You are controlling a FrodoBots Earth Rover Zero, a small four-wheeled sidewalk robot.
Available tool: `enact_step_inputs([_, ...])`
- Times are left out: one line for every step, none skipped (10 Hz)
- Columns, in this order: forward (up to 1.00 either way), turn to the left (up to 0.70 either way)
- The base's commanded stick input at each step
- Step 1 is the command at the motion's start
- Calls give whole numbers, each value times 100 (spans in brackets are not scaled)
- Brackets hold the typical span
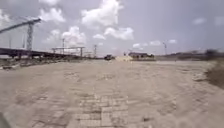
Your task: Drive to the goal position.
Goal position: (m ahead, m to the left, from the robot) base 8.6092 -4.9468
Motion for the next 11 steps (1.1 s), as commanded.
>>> enact_step_inputs([70,-14])
enact_step_inputs([70,-14])
enact_step_inputs([70,-14])
enact_step_inputs([70,-14])
enact_step_inputs([70,-14])
enact_step_inputs([70,-14])
enact_step_inputs([70,-14])
enact_step_inputs([70,-14])
enact_step_inputs([70,-14])
enact_step_inputs([70,-14])
enact_step_inputs([70,-14])
